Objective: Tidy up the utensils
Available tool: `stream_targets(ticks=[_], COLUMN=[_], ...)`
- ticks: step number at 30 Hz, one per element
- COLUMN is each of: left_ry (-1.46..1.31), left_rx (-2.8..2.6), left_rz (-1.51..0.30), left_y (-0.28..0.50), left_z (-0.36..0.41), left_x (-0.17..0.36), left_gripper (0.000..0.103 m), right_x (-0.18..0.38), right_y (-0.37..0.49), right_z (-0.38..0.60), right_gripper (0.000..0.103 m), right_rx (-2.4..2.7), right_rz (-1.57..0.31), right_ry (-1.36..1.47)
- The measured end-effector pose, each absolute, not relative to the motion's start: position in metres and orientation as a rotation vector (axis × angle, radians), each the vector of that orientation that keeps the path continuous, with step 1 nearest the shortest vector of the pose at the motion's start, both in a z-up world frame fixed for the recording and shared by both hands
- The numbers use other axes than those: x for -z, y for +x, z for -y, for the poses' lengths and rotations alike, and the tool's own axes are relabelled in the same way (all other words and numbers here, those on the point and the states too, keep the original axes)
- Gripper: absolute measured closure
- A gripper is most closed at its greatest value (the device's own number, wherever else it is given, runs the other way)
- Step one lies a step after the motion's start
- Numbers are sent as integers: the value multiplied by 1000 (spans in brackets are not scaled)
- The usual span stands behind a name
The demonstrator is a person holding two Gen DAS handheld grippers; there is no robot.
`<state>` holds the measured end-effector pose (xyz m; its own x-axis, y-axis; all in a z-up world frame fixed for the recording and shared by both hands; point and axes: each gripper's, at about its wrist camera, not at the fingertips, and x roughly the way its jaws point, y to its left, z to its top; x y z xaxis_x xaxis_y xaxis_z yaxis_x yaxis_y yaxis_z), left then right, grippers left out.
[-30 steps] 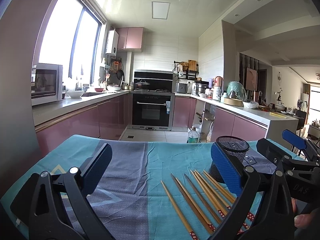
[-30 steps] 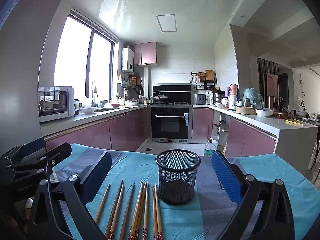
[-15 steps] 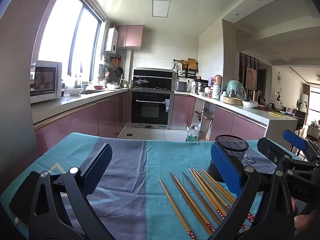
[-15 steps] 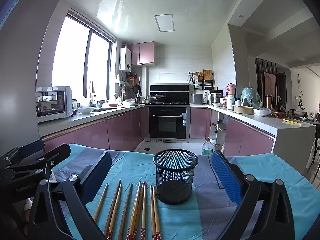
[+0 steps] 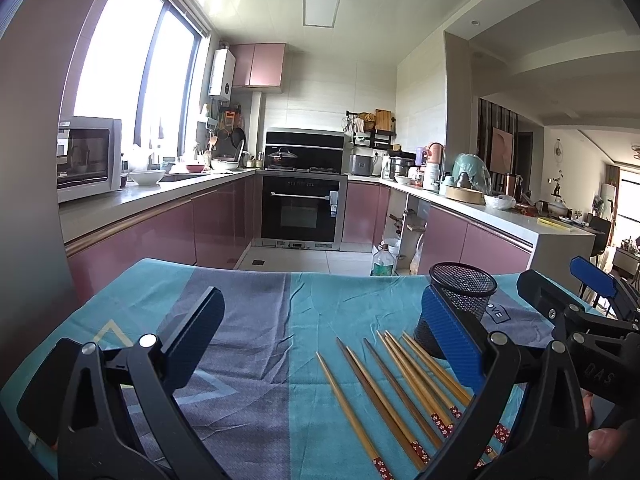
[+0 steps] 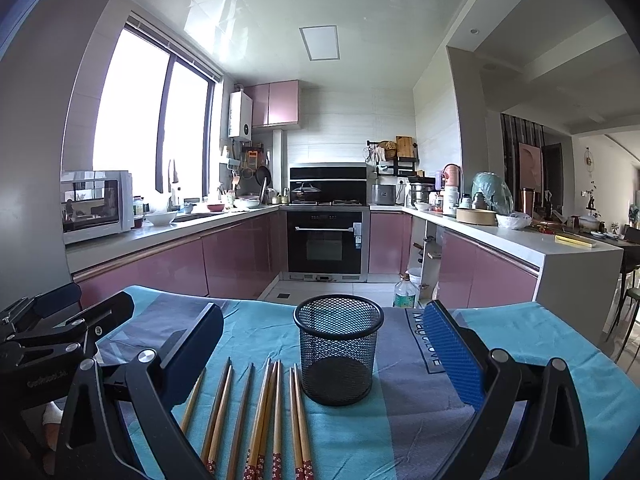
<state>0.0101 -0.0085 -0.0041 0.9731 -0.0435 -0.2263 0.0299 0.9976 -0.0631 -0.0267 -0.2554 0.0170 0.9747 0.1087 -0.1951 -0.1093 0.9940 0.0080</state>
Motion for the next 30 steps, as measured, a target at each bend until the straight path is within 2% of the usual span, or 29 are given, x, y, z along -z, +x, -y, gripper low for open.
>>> stream_targets(ticks=[30], left_ry=[-75], left_rx=[58], left_rz=[-284], left_y=[19], left_z=[10], left_x=[8], left_gripper=[6], right_x=[-17], right_y=[-27], right_z=[258], right_gripper=[6], right_rx=[-90], right_rz=[-202], right_ry=[-1])
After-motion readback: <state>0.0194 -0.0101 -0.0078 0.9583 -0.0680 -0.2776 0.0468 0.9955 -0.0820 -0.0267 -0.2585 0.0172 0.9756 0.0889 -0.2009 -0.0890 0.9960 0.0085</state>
